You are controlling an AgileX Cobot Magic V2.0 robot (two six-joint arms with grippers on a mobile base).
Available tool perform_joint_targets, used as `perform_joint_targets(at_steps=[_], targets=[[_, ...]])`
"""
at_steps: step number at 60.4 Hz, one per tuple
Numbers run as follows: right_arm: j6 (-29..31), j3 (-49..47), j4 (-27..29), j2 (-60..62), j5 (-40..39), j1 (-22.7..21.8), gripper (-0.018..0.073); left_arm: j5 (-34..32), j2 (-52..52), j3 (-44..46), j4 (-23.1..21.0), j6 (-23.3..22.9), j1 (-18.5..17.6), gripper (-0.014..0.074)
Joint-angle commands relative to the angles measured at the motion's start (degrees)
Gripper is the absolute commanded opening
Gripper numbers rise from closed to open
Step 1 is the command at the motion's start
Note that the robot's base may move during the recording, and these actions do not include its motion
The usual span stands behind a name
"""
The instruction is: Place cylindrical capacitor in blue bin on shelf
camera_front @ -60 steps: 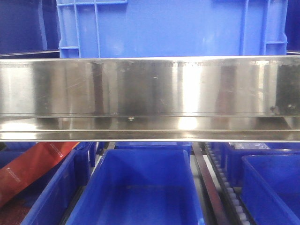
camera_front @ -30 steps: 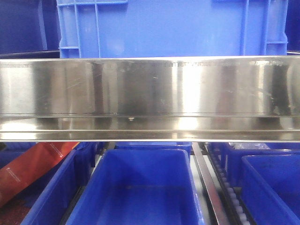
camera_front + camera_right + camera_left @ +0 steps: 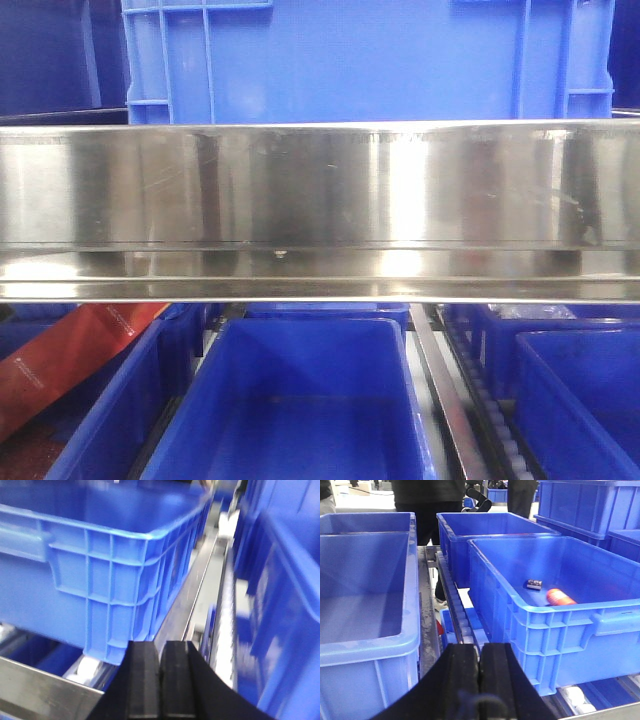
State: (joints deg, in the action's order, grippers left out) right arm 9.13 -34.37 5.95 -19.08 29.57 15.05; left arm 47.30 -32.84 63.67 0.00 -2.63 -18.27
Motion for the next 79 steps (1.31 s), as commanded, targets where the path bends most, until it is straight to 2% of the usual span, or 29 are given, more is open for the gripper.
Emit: perform_joint_targets(at_steps=[1, 14, 57, 61, 66, 74, 79], targets=[[-0.2, 2.6, -0.5, 4.7, -4.1, -0.3, -0.0159, -1.2, 0.2, 0.0, 0.3, -0.4, 0.2, -0.0111], [-0.2, 3.1, 0.1, 9.4, -4.4, -0.3, -0.0159, -1.5, 0.2, 0.0, 0.3, -0.4, 0.2, -0.0111], [-0.2, 3.1, 0.1, 9.4, -4.3, -0.3, -0.0163, -3.4, 1.0, -0.4, 0.3, -0.4, 0.3, -0.0111], [-0.2, 3.1, 0.1, 9.4, -4.3, -0.3, -0.0163, -4.0, 2.3, -2.5, 0.3, -0.4, 1.3, -0.0111], [-0.2, 3.1, 0.1, 9.4, -4.3, -0.3, -0.0163, -8.0, 5.2, -7.3, -0.5, -0.4, 4.1, -0.0111], [-0.2, 3.1, 0.1, 9.4, -4.3, -0.3, -0.0163, -16.5, 12.4, -19.5, -1.0, -0.4, 9.1, -0.0111], [-0.2, 3.1, 0.1, 9.4, -4.3, -0.3, -0.0163, -20.2, 16.9, -26.9, -1.0, -0.4, 10.4, -0.0111]])
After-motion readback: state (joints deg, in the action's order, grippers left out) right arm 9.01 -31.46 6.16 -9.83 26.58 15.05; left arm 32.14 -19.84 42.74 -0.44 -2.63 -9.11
